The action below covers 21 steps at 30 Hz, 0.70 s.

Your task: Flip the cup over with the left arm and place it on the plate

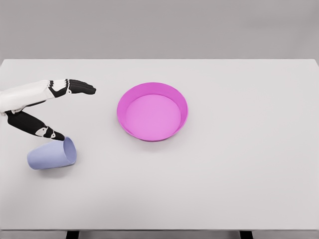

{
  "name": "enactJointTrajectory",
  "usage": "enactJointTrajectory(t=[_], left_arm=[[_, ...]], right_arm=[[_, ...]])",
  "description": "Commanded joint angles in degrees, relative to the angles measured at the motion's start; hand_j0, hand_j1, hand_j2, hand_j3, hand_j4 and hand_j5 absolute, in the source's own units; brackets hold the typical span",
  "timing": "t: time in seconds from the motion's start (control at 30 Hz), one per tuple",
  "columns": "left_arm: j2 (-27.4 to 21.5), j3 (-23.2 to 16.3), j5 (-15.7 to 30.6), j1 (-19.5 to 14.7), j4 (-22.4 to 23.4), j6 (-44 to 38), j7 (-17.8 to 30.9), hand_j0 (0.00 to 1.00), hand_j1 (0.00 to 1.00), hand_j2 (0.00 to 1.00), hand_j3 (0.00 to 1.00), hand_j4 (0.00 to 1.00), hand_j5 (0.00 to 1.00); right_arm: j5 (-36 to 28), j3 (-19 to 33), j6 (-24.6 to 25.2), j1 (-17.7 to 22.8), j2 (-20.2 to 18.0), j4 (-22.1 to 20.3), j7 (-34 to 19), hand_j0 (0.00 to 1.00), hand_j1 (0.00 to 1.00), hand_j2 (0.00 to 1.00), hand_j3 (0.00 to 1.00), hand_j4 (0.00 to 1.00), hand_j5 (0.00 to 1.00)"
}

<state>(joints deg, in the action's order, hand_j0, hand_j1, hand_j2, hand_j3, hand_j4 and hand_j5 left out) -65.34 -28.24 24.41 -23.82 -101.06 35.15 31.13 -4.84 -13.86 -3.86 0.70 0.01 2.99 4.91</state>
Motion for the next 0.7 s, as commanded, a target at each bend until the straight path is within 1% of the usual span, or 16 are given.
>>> enactJointTrajectory(t=[0.0,0.07,0.2,0.23,0.3,0.33,0.37,0.4,0.5,0.57,0.6,0.63,0.67], left_arm=[[-0.1,0.0,0.6,-0.1,0.0,-0.1,0.0,1.00,1.00,1.00,1.00,1.00,1.00],[0.0,-0.1,0.6,0.2,0.0,-0.1,0.0,1.00,1.00,1.00,1.00,1.00,1.00],[0.0,-0.1,0.6,2.8,-0.1,-0.1,0.0,1.00,1.00,1.00,1.00,1.00,1.00],[-0.1,0.0,0.7,4.3,-0.1,-0.1,0.0,1.00,1.00,1.00,1.00,1.00,1.00],[-0.1,0.0,1.3,5.0,-0.1,-0.1,0.0,1.00,1.00,1.00,1.00,1.00,1.00],[-0.1,0.1,2.4,6.0,-0.1,-0.1,-0.6,1.00,1.00,1.00,1.00,1.00,1.00],[-0.1,0.2,5.3,5.9,-0.1,-0.1,-2.5,1.00,1.00,1.00,1.00,1.00,1.00],[-0.8,0.1,6.2,6.0,-0.1,-0.1,-3.4,1.00,1.00,1.00,1.00,1.00,1.00],[-0.9,0.1,6.9,6.9,-0.1,-0.1,-3.2,1.00,1.00,1.00,1.00,1.00,1.00],[-1.1,0.1,10.0,6.9,-0.1,-0.1,-4.0,1.00,1.00,1.00,1.00,1.00,1.00],[-1.5,0.1,10.9,6.9,-0.1,-0.1,-4.0,1.00,1.00,1.00,1.00,1.00,1.00],[-3.1,0.1,11.0,7.3,-0.1,-0.1,-4.1,1.00,1.00,1.00,1.00,1.00,1.00],[-3.1,0.1,10.7,9.0,-0.1,-0.1,-3.4,1.00,1.00,1.00,1.00,1.00,1.00]], right_arm=[[-0.1,0.0,0.0,0.0,0.0,0.1,-0.1,1.00,1.00,1.00,1.00,1.00,1.00],[-0.1,0.1,0.0,0.2,0.0,0.2,0.0,1.00,1.00,1.00,1.00,1.00,1.00],[-0.1,0.1,0.0,0.2,0.0,0.2,0.0,1.00,1.00,1.00,1.00,1.00,1.00],[0.0,0.1,0.0,0.2,0.0,0.2,0.0,1.00,1.00,1.00,1.00,1.00,1.00],[0.0,0.1,0.0,0.2,0.0,0.1,0.0,1.00,1.00,1.00,1.00,1.00,1.00],[-0.1,0.1,0.0,0.2,0.0,0.1,0.0,1.00,1.00,1.00,1.00,1.00,1.00],[-0.1,0.1,0.0,0.2,0.0,0.1,0.0,1.00,1.00,1.00,1.00,1.00,1.00],[-0.1,0.1,0.0,0.2,0.0,0.1,0.0,1.00,1.00,1.00,1.00,1.00,1.00],[0.0,0.1,0.0,0.2,0.0,0.1,0.0,1.00,1.00,1.00,1.00,1.00,1.00],[-0.1,0.1,0.0,0.2,0.0,0.1,0.0,1.00,1.00,1.00,1.00,1.00,1.00],[-0.1,0.1,0.0,0.2,0.0,0.1,0.0,1.00,1.00,1.00,1.00,1.00,1.00],[-0.1,0.1,0.0,0.2,0.0,0.1,0.0,1.00,1.00,1.00,1.00,1.00,1.00],[-0.1,0.1,0.0,0.2,0.0,0.1,0.0,1.00,1.00,1.00,1.00,1.00,1.00]])
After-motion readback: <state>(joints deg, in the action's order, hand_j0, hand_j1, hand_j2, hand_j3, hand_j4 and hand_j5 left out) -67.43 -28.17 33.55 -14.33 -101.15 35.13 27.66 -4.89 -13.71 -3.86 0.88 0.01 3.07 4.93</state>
